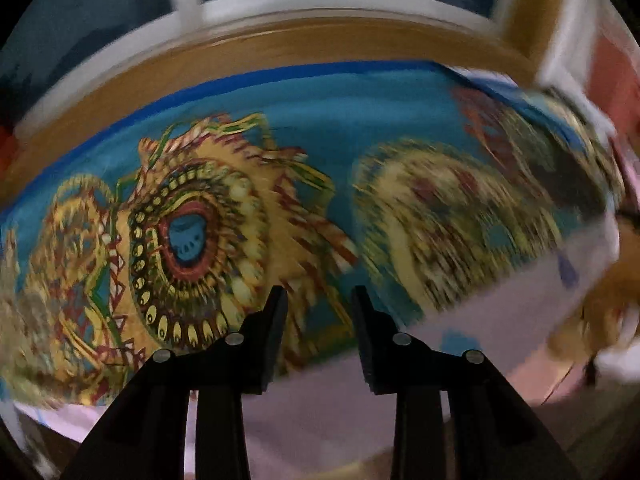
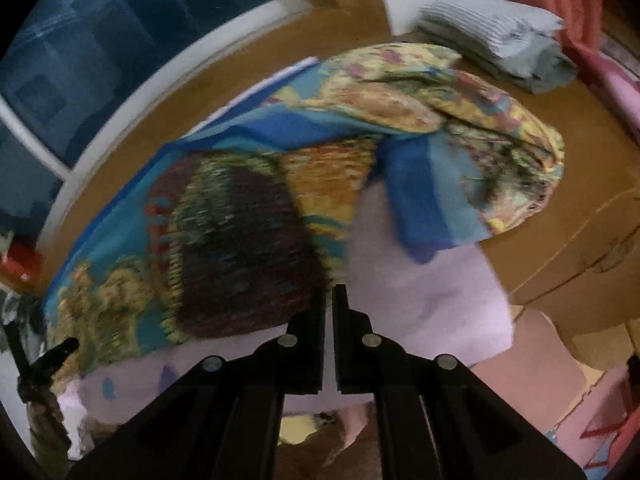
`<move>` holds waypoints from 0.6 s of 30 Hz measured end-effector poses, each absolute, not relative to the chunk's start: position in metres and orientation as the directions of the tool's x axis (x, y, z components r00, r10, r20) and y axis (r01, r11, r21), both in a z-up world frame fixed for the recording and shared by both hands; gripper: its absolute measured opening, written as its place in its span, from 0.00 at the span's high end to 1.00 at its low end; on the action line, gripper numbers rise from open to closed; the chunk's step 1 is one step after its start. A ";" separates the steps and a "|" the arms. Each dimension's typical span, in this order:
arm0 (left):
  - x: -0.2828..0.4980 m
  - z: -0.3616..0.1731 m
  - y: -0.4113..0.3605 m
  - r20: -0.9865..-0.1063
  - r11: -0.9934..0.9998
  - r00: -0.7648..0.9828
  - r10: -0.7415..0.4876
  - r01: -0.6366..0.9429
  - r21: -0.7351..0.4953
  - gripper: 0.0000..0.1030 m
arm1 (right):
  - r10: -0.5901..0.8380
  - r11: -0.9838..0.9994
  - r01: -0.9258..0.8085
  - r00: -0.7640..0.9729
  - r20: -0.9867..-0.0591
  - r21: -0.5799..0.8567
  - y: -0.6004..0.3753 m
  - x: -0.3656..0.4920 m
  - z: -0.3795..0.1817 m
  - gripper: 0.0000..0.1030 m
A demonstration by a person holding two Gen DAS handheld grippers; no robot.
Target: Fold clothes
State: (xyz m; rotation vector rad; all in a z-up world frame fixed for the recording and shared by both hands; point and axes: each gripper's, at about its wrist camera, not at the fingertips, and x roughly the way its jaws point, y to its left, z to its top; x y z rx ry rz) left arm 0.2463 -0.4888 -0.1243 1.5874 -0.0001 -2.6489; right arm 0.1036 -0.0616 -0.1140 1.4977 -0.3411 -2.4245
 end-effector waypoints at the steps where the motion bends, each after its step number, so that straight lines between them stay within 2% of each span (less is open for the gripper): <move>1: 0.248 -0.125 -0.480 -0.882 -0.998 -0.467 -0.057 0.008 0.060 0.68 | -0.379 -0.924 0.122 -0.413 -0.828 0.362 -0.068 0.107 -0.113 0.85; 2: 0.248 -0.126 -0.476 -0.885 -0.997 -0.462 -0.055 -0.024 0.074 0.67 | -0.422 -0.906 0.134 -0.383 -0.822 0.402 -0.075 0.110 -0.114 0.79; 4: 0.245 -0.130 -0.470 -0.891 -0.995 -0.452 -0.037 -0.069 0.077 0.62 | -0.496 -0.868 0.134 -0.315 -0.809 0.479 -0.090 0.114 -0.122 0.56; 5: 0.244 -0.133 -0.469 -0.894 -0.994 -0.447 -0.025 -0.082 0.069 0.58 | -0.530 -0.847 0.122 -0.273 -0.803 0.517 -0.101 0.115 -0.129 0.54; 9: 0.242 -0.139 -0.456 -0.893 -0.991 -0.449 0.026 -0.129 0.036 0.55 | -0.576 -0.816 0.086 -0.203 -0.792 0.571 -0.132 0.114 -0.146 0.53; 12: 0.236 -0.147 -0.450 -0.895 -0.984 -0.445 0.023 -0.167 0.058 0.51 | -0.580 -0.813 0.078 -0.192 -0.792 0.576 -0.146 0.110 -0.154 0.53; 18: 0.229 -0.156 -0.439 -0.891 -0.980 -0.453 0.023 -0.185 0.069 0.48 | -0.585 -0.794 -0.022 -0.246 -0.773 0.608 -0.144 0.100 -0.167 0.53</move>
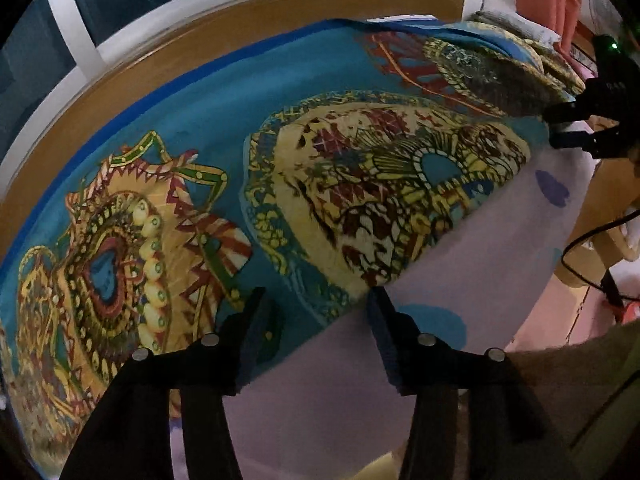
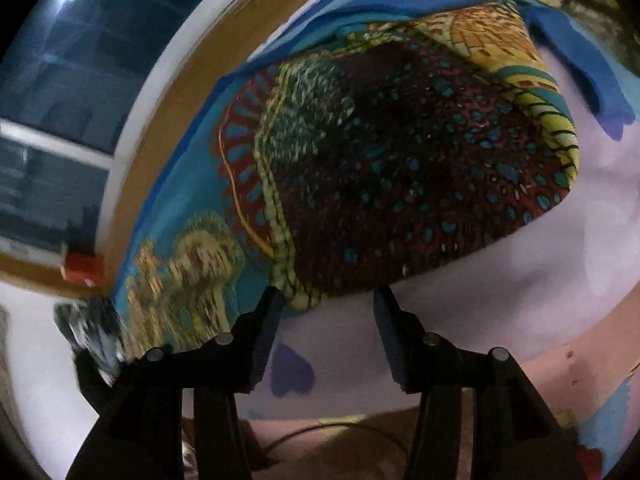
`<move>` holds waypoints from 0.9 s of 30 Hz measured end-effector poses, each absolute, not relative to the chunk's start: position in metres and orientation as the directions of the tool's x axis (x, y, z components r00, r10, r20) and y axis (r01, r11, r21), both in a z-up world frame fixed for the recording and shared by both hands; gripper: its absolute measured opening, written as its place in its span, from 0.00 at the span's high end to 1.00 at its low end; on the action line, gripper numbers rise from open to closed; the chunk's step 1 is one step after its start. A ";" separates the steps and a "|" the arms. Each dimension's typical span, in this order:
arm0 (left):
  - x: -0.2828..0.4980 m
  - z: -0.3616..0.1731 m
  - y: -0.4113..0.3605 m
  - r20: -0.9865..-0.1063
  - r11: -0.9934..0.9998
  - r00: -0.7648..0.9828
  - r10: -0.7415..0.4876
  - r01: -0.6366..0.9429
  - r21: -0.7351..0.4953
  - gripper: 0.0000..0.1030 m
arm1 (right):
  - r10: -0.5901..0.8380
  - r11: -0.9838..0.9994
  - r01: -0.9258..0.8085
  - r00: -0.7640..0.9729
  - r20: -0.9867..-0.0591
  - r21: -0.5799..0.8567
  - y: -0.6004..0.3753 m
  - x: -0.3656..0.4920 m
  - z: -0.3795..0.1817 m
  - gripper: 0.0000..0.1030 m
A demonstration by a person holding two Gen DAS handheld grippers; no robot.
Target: Fold clothes
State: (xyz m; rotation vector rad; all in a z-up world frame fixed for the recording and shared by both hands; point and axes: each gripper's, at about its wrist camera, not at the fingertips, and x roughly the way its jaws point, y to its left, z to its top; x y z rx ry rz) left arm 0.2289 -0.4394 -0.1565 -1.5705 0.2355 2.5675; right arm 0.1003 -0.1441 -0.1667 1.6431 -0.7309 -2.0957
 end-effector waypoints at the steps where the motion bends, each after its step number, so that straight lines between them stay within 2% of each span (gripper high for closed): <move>1: 0.229 -0.158 -0.439 -0.892 -0.982 -0.452 0.029 -0.182 0.060 0.47 | -0.591 -0.785 -0.040 -0.254 -0.766 0.619 -0.143 0.100 -0.168 0.53; 8: 0.229 -0.159 -0.439 -0.898 -0.979 -0.437 0.047 -0.197 0.045 0.44 | -0.634 -0.701 -0.172 -0.293 -0.716 0.692 -0.133 0.102 -0.176 0.53; 14: 0.235 -0.158 -0.430 -0.903 -0.969 -0.425 0.057 -0.240 0.052 0.44 | -0.713 -0.614 -0.283 -0.201 -0.672 0.737 -0.136 0.116 -0.187 0.53; 16: 0.233 -0.158 -0.428 -0.900 -0.968 -0.430 0.066 -0.246 0.046 0.44 | -0.732 -0.602 -0.271 -0.190 -0.655 0.751 -0.150 0.113 -0.190 0.52; 20: 0.226 -0.159 -0.428 -0.895 -0.964 -0.437 0.086 -0.263 0.035 0.40 | -0.704 -0.639 -0.227 -0.212 -0.678 0.735 -0.169 0.100 -0.185 0.52; 21: 0.224 -0.159 -0.428 -0.893 -0.965 -0.441 0.092 -0.261 0.030 0.37 | -0.703 -0.638 -0.230 -0.216 -0.678 0.735 -0.170 0.096 -0.185 0.52; 24: 0.220 -0.160 -0.433 -0.886 -0.970 -0.451 0.112 -0.244 0.002 0.37 | -0.707 -0.623 -0.249 -0.226 -0.670 0.741 -0.170 0.089 -0.186 0.52; 25: 0.221 -0.160 -0.433 -0.881 -0.970 -0.460 0.112 -0.241 0.003 0.39 | -0.707 -0.620 -0.251 -0.233 -0.668 0.743 -0.171 0.088 -0.186 0.53; 26: 0.223 -0.158 -0.432 -0.874 -0.970 -0.474 0.108 -0.243 0.012 0.58 | -0.706 -0.617 -0.252 -0.241 -0.666 0.745 -0.172 0.087 -0.187 0.56; 27: 0.226 -0.154 -0.434 -0.868 -0.971 -0.485 0.109 -0.240 0.012 0.99 | -0.690 -0.637 -0.239 -0.248 -0.680 0.733 -0.170 0.087 -0.187 0.74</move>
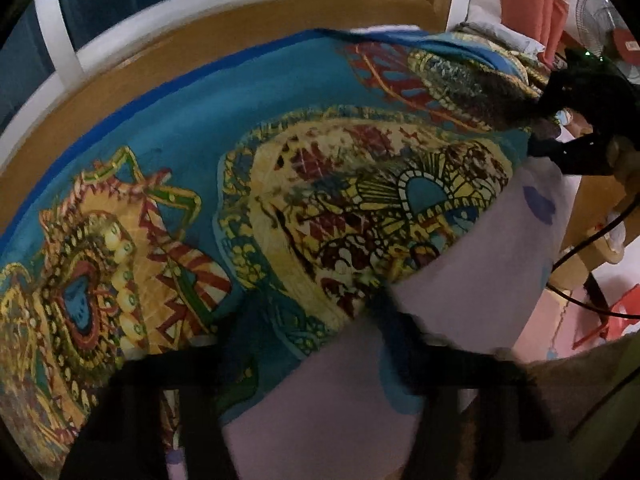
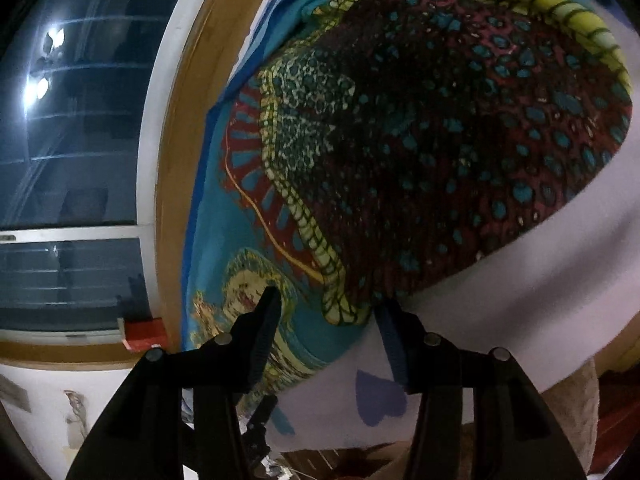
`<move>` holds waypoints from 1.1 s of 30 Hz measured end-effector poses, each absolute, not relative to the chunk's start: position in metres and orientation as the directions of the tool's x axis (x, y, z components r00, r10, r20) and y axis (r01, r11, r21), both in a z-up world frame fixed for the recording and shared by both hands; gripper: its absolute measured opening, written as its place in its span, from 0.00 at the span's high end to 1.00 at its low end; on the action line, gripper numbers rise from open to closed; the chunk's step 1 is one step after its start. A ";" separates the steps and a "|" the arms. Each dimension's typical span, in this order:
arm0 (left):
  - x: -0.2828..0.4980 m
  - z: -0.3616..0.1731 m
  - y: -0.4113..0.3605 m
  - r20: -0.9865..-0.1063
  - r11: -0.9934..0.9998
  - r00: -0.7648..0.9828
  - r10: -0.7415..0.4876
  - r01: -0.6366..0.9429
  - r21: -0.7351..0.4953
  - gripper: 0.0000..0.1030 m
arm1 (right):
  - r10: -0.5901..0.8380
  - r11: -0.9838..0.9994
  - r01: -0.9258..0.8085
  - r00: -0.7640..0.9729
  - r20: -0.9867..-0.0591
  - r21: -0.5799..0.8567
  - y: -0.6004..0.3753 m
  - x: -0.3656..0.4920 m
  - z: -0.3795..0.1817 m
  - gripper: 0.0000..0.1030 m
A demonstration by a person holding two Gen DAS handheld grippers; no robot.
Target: Fold clothes
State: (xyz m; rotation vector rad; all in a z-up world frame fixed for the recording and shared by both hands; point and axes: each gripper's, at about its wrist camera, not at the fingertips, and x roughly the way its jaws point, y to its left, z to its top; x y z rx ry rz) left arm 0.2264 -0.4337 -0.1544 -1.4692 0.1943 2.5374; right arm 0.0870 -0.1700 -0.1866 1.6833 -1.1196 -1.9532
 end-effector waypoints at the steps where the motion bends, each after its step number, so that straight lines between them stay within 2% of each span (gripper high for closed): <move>1: 0.226 -0.153 -0.435 -0.869 -0.972 -0.480 0.121 -0.233 -0.006 0.99 | -0.671 -0.660 -0.223 -0.255 -0.696 0.718 -0.168 0.087 -0.186 0.91; 4: 0.230 -0.141 -0.437 -0.856 -0.976 -0.495 0.146 -0.212 -0.044 0.99 | -0.651 -0.677 -0.200 -0.285 -0.704 0.708 -0.163 0.090 -0.183 0.98; 11: 0.252 -0.101 -0.447 -0.844 -0.970 -0.490 0.218 -0.204 -0.132 0.99 | -0.658 -0.700 -0.087 -0.307 -0.687 0.709 -0.158 0.105 -0.148 0.99; 23: 0.242 -0.131 -0.455 -0.900 -0.964 -0.349 0.261 -0.149 -0.222 0.99 | -0.529 -0.844 0.064 -0.263 -0.807 0.532 -0.167 0.118 -0.157 0.99; 26: 0.244 -0.122 -0.456 -0.897 -0.960 -0.346 0.273 -0.156 -0.232 0.94 | -0.500 -0.865 0.122 -0.269 -0.823 0.486 -0.166 0.120 -0.150 0.92; 29: 0.246 -0.112 -0.461 -0.890 -0.954 -0.344 0.299 -0.144 -0.264 0.90 | -0.476 -0.877 0.102 -0.327 -0.817 0.470 -0.140 0.120 -0.139 0.66; 30: 0.245 -0.108 -0.458 -0.884 -0.949 -0.346 0.314 -0.143 -0.281 0.89 | -0.467 -0.876 0.065 -0.361 -0.807 0.478 -0.125 0.118 -0.136 0.54; 31: 0.247 -0.104 -0.458 -0.879 -0.945 -0.348 0.328 -0.142 -0.296 0.89 | -0.457 -0.873 0.027 -0.395 -0.797 0.487 -0.109 0.116 -0.133 0.51; 33: 0.251 -0.094 -0.456 -0.869 -0.939 -0.357 0.342 -0.142 -0.312 0.85 | -0.452 -0.846 -0.062 -0.445 -0.773 0.530 -0.083 0.106 -0.132 0.51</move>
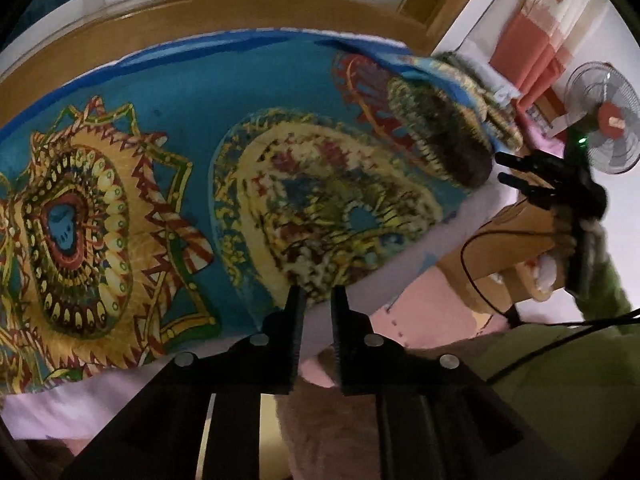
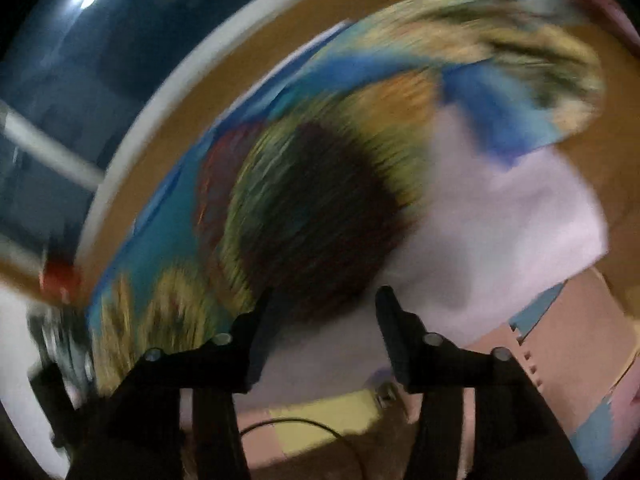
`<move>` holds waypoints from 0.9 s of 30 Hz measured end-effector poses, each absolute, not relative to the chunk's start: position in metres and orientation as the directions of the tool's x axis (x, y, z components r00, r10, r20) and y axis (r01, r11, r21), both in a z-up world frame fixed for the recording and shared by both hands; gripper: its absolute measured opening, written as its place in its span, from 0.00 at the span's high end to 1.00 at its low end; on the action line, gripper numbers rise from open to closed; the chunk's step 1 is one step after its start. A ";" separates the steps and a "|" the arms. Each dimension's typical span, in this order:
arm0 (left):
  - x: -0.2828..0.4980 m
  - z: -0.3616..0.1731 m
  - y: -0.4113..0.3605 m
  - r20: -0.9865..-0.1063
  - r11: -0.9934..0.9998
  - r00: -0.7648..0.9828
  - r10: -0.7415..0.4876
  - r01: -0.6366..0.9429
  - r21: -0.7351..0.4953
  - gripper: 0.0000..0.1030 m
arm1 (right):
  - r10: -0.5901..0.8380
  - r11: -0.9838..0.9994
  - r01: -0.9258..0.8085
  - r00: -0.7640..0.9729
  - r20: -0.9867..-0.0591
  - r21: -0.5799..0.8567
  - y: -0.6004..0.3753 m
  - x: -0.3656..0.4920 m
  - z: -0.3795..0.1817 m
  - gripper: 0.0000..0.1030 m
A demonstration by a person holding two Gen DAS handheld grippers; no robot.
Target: Fold clothes
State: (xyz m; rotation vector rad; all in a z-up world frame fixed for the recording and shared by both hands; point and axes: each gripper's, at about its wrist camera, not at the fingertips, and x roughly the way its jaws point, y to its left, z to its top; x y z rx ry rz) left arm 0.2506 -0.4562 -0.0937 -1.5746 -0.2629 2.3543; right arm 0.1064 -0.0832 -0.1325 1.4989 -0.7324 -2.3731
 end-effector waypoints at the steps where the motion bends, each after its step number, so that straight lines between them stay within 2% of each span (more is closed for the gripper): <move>1: 0.249 -0.089 -0.454 -0.863 -0.938 -0.366 0.347 -0.151 -0.312 0.84 | -0.464 -0.826 -0.088 -0.457 -0.759 0.557 -0.074 0.100 -0.134 0.51; 4: 0.245 -0.078 -0.445 -0.851 -0.935 -0.389 0.353 -0.177 -0.307 0.81 | -0.473 -0.808 -0.105 -0.471 -0.744 0.580 -0.063 0.078 -0.144 0.51; 10: 0.222 -0.091 -0.432 -0.840 -0.927 -0.393 0.375 -0.176 -0.331 0.81 | -0.448 -0.827 -0.080 -0.506 -0.737 0.557 -0.069 0.041 -0.155 0.51; 13: 0.202 -0.107 -0.427 -0.826 -0.916 -0.398 0.398 -0.138 -0.375 0.81 | -0.481 -0.785 -0.080 -0.546 -0.686 0.614 -0.067 0.025 -0.163 0.51; 18: 0.167 -0.119 -0.414 -0.792 -0.885 -0.404 0.457 -0.119 -0.450 0.81 | -0.593 -0.604 -0.090 -0.613 -0.522 0.792 -0.045 -0.006 -0.184 0.53; 20: 0.157 -0.121 -0.404 -0.800 -0.890 -0.394 0.452 -0.138 -0.435 0.81 | -0.613 -0.590 -0.076 -0.605 -0.508 0.803 -0.043 -0.023 -0.185 0.53; 22: 0.147 -0.124 -0.397 -0.810 -0.899 -0.392 0.436 -0.146 -0.414 0.81 | -0.608 -0.623 -0.061 -0.589 -0.532 0.780 -0.048 -0.037 -0.182 0.54; 23: 0.142 -0.125 -0.394 -0.814 -0.903 -0.392 0.428 -0.148 -0.404 0.81 | -0.578 -0.668 -0.057 -0.587 -0.566 0.742 -0.052 -0.045 -0.180 0.60; 24: 0.138 -0.128 -0.394 -0.818 -0.907 -0.394 0.419 -0.137 -0.399 0.81 | -0.548 -0.700 -0.067 -0.588 -0.596 0.711 -0.054 -0.048 -0.180 0.86; 25: 0.135 -0.131 -0.394 -0.822 -0.910 -0.395 0.411 -0.126 -0.394 0.81 | -0.516 -0.729 -0.080 -0.588 -0.623 0.680 -0.055 -0.050 -0.179 0.96; 27: 0.130 -0.137 -0.396 -0.828 -0.914 -0.393 0.401 -0.103 -0.393 0.81 | -0.450 -0.777 -0.099 -0.605 -0.657 0.622 -0.053 -0.046 -0.171 0.96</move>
